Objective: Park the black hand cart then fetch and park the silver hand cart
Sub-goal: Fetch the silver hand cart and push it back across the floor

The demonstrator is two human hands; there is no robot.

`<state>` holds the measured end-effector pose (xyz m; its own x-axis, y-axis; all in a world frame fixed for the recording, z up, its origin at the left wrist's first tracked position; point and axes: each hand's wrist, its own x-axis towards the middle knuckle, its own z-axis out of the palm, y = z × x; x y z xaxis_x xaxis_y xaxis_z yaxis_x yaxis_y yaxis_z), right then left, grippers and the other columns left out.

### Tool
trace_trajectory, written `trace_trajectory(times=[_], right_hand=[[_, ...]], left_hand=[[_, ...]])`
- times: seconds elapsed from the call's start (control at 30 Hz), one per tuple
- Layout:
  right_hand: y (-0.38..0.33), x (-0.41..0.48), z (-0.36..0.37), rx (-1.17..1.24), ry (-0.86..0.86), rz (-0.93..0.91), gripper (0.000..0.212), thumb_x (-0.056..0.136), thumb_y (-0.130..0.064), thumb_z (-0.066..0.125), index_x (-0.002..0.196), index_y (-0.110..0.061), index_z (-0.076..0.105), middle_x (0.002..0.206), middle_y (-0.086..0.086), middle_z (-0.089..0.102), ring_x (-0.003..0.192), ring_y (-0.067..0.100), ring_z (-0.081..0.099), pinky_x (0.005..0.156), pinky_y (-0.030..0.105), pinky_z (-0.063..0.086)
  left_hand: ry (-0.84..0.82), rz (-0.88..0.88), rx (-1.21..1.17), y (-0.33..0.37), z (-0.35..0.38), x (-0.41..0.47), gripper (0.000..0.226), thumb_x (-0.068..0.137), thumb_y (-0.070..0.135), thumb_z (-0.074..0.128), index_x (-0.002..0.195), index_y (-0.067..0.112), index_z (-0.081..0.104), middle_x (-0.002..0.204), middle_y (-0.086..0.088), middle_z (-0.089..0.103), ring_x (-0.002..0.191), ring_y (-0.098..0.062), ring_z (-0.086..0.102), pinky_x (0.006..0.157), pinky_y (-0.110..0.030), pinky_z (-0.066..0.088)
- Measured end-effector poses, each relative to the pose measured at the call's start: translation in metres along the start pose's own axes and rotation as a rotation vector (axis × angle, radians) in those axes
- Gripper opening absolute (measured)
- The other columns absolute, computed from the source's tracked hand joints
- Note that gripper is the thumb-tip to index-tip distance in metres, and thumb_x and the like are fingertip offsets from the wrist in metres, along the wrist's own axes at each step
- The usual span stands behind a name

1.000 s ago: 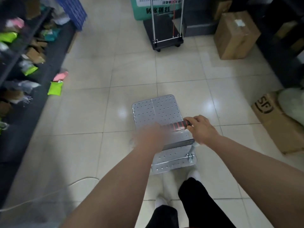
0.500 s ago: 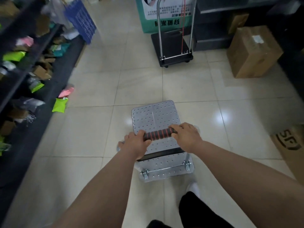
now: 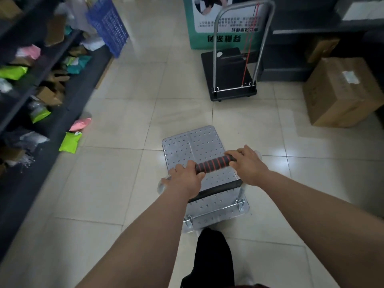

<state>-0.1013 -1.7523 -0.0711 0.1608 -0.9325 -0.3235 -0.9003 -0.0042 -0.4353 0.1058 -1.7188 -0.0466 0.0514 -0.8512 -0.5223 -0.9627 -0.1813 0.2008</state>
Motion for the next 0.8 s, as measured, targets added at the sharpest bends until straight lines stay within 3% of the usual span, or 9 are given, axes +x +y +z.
trace_trajectory(times=[0.23, 0.5, 0.8], right_hand=[[-0.008, 0.109, -0.038, 0.013, -0.053, 0.0, 0.039, 0.098, -0.033, 0.04, 0.136, -0.035, 0.041, 0.137, 0.006, 0.04, 0.132, 0.023, 0.025, 0.112, 0.046, 0.023], [-0.022, 0.232, -0.067, 0.015, -0.05, -0.09, 0.039, 0.095, -0.037, 0.042, 0.134, -0.038, 0.041, 0.127, 0.006, 0.043, 0.121, 0.024, 0.034, 0.106, 0.042, 0.027], [-0.037, 0.366, -0.114, -0.208, -0.152, -0.242, 0.039, 0.095, -0.044, 0.036, 0.133, -0.041, 0.035, 0.126, 0.008, 0.048, 0.115, 0.027, 0.042, 0.103, 0.047, 0.032]], left_hand=[[-0.058, -0.01, -0.069, 0.01, -0.06, 0.091, 0.033, 0.093, 0.053, 0.036, 0.117, 0.03, 0.036, 0.122, -0.012, 0.043, 0.118, -0.035, 0.039, 0.099, -0.065, 0.03], [0.0, -0.07, -0.077, 0.002, -0.113, 0.197, 0.031, 0.09, 0.057, 0.038, 0.115, 0.037, 0.036, 0.116, -0.008, 0.046, 0.111, -0.031, 0.042, 0.095, -0.06, 0.034], [0.096, -0.17, -0.026, 0.008, -0.172, 0.298, 0.036, 0.091, 0.055, 0.039, 0.122, 0.036, 0.036, 0.116, -0.008, 0.048, 0.106, -0.028, 0.045, 0.093, -0.052, 0.035]])
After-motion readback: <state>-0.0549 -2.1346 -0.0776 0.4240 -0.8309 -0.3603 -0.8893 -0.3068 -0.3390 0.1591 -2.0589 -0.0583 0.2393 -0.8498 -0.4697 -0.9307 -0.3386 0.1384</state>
